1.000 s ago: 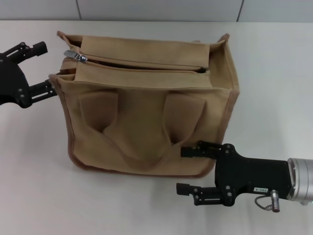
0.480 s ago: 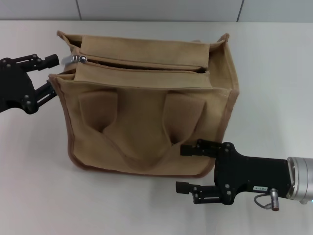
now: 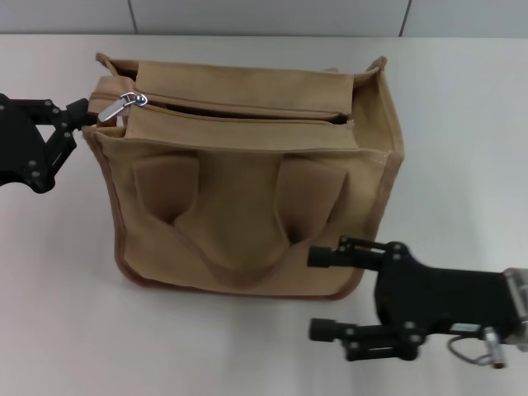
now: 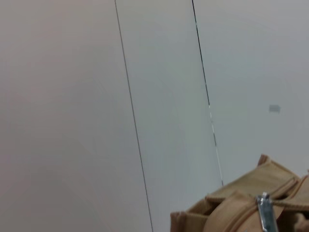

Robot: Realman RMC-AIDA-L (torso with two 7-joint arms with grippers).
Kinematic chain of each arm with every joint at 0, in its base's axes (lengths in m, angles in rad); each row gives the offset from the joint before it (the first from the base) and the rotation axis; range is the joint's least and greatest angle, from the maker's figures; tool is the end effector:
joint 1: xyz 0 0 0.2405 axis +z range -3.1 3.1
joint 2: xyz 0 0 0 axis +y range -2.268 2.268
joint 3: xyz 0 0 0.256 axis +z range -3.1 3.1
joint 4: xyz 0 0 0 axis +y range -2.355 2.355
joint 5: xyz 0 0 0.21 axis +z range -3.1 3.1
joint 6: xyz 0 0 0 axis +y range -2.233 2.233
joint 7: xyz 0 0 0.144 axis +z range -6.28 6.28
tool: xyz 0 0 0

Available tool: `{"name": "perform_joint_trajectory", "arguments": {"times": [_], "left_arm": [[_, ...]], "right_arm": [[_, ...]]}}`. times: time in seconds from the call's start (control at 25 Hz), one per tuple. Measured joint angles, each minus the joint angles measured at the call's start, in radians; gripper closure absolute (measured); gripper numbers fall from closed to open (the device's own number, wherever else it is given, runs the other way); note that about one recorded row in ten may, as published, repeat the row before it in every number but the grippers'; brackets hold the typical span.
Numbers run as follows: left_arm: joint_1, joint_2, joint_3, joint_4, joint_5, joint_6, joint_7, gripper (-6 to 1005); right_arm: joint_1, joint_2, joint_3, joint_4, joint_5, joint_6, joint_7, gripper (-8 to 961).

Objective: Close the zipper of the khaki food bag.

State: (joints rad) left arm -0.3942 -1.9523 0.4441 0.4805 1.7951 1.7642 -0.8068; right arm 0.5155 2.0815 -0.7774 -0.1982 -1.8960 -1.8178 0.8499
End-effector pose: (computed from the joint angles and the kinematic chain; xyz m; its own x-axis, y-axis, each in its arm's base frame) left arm -0.3104 0.2901 0.0719 0.7728 -0.1345 0.6202 0.2711 -0.8136 -0.5143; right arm 0.2455 0.2400 -0.0594 0.6735 -0.1915 -0.7139 -0.1774 -0.9795 0.0954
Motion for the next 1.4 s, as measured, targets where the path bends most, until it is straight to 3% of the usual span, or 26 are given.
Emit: {"name": "perform_joint_trajectory", "arguments": {"times": [0.12, 0.24, 0.48, 1.0, 1.4], "left_arm": [[0.01, -0.01, -0.009, 0.0, -0.019, 0.021, 0.018, 930], [0.013, -0.016, -0.012, 0.001, -0.024, 0.028, 0.026, 977], [0.024, -0.039, -0.013, 0.001, -0.058, 0.042, 0.071, 1001], [0.038, -0.092, -0.019, -0.001, -0.106, 0.075, 0.205, 1001], [0.038, -0.096, -0.028, -0.002, -0.126, 0.087, 0.225, 1000]], "right_arm": [[-0.008, -0.002, 0.058, -0.061, 0.0, -0.158, 0.108, 144], [-0.003, -0.002, 0.104, -0.079, 0.0, -0.218, 0.172, 144], [0.109, -0.003, 0.263, -0.087, 0.0, -0.294, 0.482, 144], [0.376, 0.003, 0.268, -0.092, 0.0, -0.07, 0.994, 143], [0.5, 0.007, 0.203, -0.089, 0.0, 0.117, 1.317, 143]]}}
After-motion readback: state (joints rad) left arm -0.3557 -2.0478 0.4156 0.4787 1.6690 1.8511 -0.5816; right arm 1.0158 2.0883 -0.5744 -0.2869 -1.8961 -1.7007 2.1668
